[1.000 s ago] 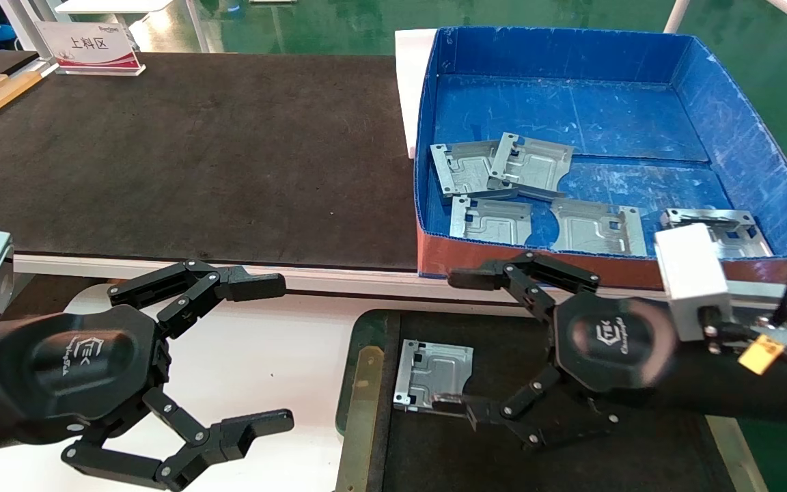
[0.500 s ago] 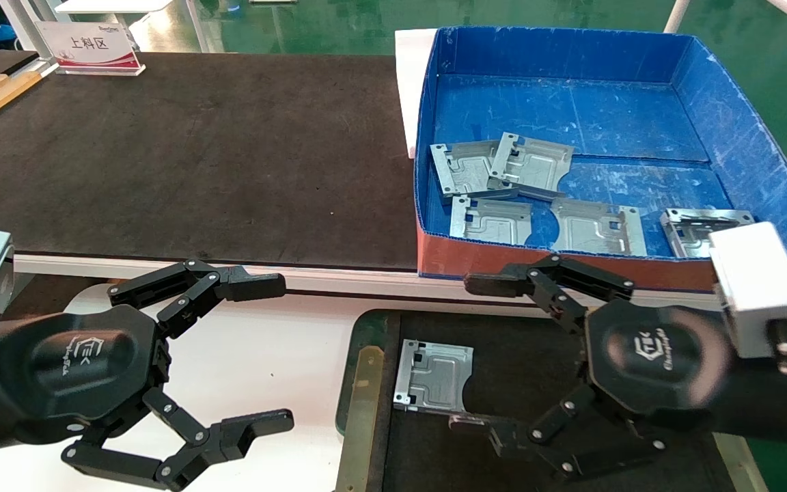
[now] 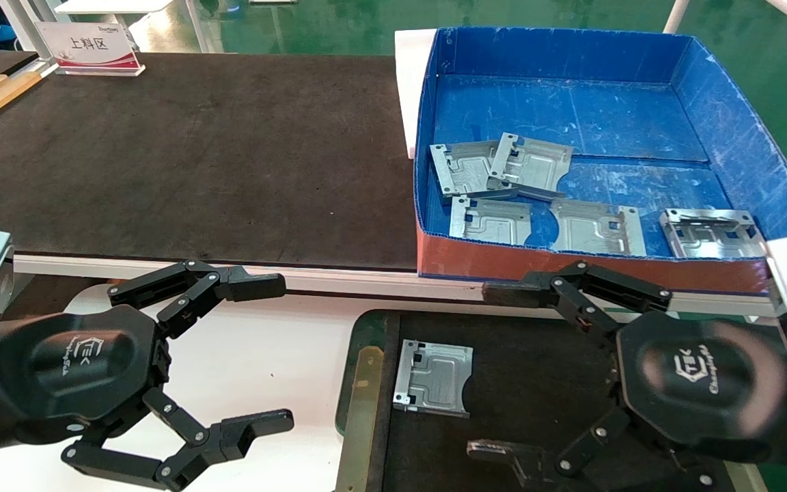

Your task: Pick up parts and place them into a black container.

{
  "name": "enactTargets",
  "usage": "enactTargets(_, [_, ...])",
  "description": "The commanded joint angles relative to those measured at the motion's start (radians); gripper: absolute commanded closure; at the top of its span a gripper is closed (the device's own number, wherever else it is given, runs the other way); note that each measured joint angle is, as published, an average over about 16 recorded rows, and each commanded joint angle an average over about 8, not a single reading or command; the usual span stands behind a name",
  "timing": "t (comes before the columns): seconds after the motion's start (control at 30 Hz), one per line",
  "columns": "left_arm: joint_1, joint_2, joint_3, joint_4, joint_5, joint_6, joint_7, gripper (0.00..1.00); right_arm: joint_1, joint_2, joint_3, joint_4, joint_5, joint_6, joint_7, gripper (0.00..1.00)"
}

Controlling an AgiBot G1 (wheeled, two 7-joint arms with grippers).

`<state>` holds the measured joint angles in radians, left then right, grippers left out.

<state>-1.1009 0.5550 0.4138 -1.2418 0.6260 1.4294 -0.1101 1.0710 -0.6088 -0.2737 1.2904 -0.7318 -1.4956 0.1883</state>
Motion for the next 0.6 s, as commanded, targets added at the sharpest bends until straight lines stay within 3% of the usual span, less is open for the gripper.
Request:
enactTargets(0.03, [0.000,0.000,0.000,0.000,0.000,0.000,0.000,0.00,-0.009,0.006,0.015,0.017,-0.003,0.001,0.010,0.00])
enactTargets(0.6, [0.000,0.000,0.000,0.000,0.000,0.000,0.000,0.00,0.000,0.000,-0.001,-0.001,-0.002,0.001,0.001,0.00])
